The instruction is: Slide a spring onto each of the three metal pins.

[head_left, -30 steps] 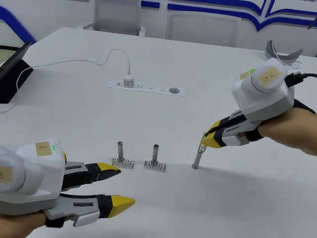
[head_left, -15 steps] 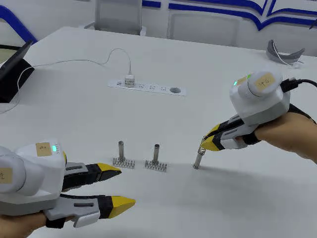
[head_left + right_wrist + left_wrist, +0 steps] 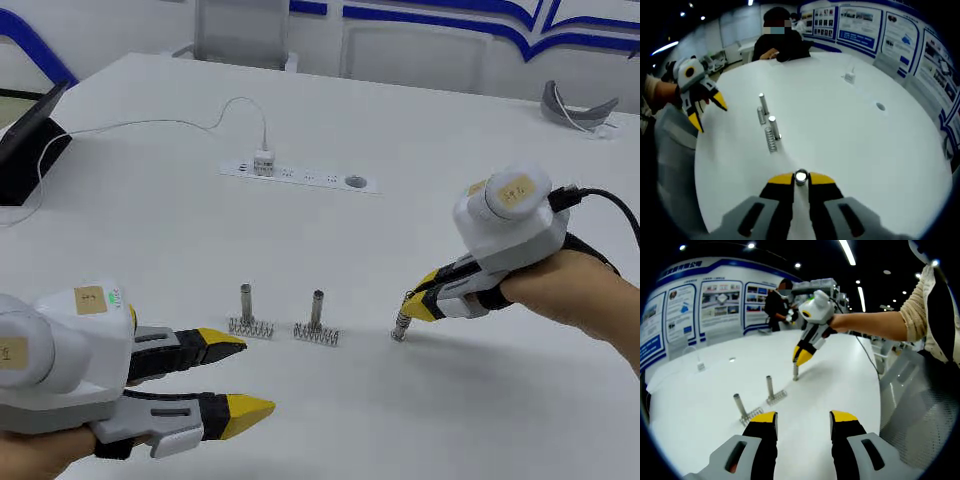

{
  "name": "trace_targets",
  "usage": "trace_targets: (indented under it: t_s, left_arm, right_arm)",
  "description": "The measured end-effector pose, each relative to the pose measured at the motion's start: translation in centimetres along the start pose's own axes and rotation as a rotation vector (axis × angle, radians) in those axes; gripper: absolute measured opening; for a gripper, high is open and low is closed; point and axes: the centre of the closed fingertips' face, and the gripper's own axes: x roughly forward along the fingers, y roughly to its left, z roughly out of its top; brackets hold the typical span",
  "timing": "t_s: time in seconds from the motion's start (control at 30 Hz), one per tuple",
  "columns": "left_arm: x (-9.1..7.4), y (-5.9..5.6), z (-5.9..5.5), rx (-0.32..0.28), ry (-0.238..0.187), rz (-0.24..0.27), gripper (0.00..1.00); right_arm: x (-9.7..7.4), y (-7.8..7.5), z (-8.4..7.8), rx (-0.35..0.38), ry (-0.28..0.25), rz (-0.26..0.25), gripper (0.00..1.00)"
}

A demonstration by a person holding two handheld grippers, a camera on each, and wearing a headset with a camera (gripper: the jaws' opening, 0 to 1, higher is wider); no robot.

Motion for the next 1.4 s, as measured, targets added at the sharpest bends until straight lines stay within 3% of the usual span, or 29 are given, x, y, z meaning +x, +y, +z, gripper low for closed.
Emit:
trace_targets:
  t_s: [0.5, 0.93, 1.4]
  left_arm:
    - [-0.1, 0.0, 0.0, -0.001, 0.0, 0.002, 0.42]
    - [-0.1, 0.1, 0.2, 0.003, -0.007, 0.005, 0.42]
    - [-0.2, 0.5, 0.4, 0.006, -0.012, 0.016, 0.42]
  right_arm:
    - [1.0, 0.1, -1.1, 0.013, 0.016, -0.003, 0.13]
    - [0.2, 0.4, -2.2, 0.016, 0.018, -0.021, 0.17]
    - [-0.5, 3.6, -1.7, -0.018, 0.002, 0.004, 0.17]
